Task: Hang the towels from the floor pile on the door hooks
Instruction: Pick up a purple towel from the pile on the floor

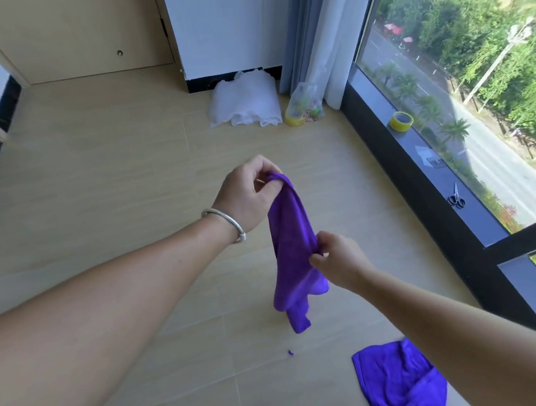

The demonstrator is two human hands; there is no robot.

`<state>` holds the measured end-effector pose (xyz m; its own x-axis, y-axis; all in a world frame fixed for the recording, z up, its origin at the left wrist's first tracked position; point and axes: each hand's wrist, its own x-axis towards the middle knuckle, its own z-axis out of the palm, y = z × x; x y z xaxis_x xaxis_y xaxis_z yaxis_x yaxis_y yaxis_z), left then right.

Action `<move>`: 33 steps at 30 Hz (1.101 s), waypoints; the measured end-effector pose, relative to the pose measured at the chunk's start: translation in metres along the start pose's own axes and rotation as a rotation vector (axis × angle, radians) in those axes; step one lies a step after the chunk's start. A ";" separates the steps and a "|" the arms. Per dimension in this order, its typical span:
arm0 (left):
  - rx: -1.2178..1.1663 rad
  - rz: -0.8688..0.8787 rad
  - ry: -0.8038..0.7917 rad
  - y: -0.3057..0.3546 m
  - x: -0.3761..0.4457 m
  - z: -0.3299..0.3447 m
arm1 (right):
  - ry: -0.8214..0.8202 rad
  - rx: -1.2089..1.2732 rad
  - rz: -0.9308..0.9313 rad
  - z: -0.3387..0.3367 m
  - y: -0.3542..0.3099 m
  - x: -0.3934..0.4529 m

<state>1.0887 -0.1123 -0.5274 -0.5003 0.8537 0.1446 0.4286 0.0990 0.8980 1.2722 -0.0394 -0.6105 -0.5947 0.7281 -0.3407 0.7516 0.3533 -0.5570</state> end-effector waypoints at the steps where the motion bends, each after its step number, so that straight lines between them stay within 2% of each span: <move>1: 0.007 -0.005 0.072 -0.002 0.001 -0.008 | -0.015 -0.039 0.002 0.004 0.002 0.002; 4: 0.058 -0.040 0.250 -0.012 0.007 -0.042 | -0.012 -0.135 0.045 0.006 0.002 0.010; 7: 0.164 -0.103 0.253 -0.027 0.011 -0.079 | 0.163 -0.139 0.078 -0.010 -0.010 0.027; 10: 0.207 -0.148 0.322 -0.038 0.009 -0.114 | 0.340 -0.080 0.047 -0.033 -0.031 0.042; 14: 0.232 -0.152 0.377 -0.038 0.003 -0.153 | 0.447 -0.001 -0.062 -0.058 -0.066 0.049; 18: 0.220 -0.169 0.382 -0.026 -0.014 -0.185 | 0.476 -0.027 -0.167 -0.076 -0.092 0.041; 24: 0.181 -0.335 0.285 -0.024 -0.091 -0.197 | 0.352 -0.121 -0.278 -0.069 -0.086 -0.006; 28: 0.221 -0.522 0.145 -0.043 -0.172 -0.181 | 0.152 -0.201 -0.394 -0.032 -0.045 -0.063; 33: 0.323 -0.694 -0.024 -0.077 -0.274 -0.128 | -0.062 -0.253 -0.355 0.037 0.025 -0.131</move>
<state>1.0963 -0.4195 -0.5833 -0.7204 0.5514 -0.4208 0.2222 0.7581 0.6131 1.3587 -0.1479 -0.6081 -0.8387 0.5021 -0.2108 0.5395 0.7136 -0.4468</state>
